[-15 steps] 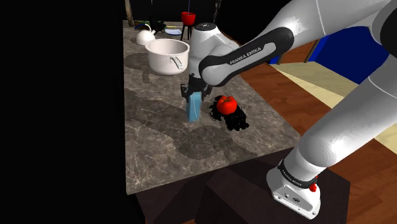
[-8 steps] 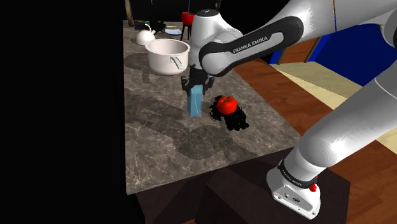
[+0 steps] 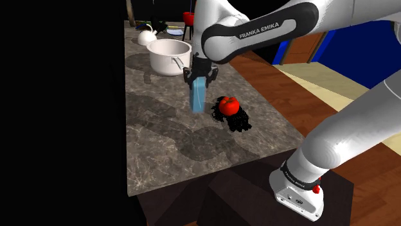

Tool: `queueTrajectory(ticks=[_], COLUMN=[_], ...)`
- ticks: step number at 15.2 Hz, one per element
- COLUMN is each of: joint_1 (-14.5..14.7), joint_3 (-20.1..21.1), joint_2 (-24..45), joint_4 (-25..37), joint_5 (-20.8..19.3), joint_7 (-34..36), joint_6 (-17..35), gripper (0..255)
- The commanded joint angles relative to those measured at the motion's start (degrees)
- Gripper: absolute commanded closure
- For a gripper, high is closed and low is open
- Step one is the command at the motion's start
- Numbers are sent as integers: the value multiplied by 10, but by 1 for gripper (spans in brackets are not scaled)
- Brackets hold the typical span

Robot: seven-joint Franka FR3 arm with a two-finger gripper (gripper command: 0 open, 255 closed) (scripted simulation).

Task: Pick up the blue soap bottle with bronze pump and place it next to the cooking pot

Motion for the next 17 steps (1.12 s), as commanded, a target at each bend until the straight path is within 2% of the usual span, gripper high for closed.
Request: queueTrajectory(ticks=[1,17], joint_1=[0,0], joint_3=[-2,-10], joint_2=[-5,-28], joint_4=[10,112], joint_5=[3,15], joint_7=[-4,-26], joint_6=[-15,-137], gripper=[255,255])
